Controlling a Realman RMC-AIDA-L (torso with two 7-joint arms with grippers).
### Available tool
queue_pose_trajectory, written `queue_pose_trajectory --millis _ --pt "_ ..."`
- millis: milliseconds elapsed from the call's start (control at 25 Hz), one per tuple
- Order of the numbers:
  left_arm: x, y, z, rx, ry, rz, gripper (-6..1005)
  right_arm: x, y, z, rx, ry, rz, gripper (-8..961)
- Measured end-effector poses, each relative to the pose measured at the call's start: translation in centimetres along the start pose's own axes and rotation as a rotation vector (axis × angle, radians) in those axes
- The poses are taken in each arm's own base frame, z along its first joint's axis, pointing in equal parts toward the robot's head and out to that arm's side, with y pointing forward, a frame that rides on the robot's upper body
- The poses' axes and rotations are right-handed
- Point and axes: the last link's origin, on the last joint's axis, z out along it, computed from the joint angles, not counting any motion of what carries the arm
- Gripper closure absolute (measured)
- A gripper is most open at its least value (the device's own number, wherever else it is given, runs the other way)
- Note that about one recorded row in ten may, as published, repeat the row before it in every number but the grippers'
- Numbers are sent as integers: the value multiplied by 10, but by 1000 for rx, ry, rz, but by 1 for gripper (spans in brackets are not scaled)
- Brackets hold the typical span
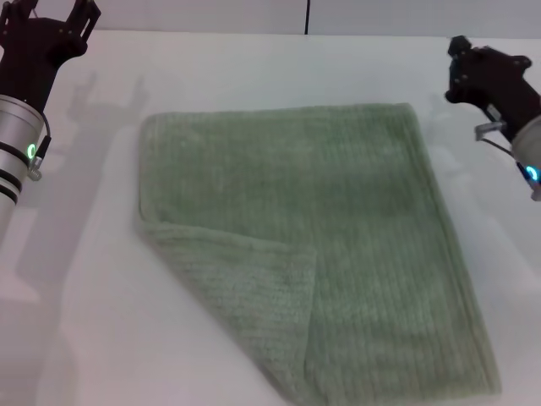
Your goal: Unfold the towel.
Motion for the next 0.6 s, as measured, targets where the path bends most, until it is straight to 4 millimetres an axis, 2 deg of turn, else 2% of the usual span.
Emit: queue_pose_trajectory --millis 160,240,280,440,600 --pt "0 0 1 -2 0 2 202 -9 5 9 -11 77 8 952" --pt "1 1 2 -5 1 4 202 -25 9 15 -4 120 -18 952" --pt "1 1 2 -5 1 4 202 -25 9 15 -4 120 -18 952" --pt "1 1 3 -6 -1 6 202 -49 17 19 21 213 -42 950" --pt "1 2 4 -8 -1 6 202 -59 25 23 20 283 -43 949"
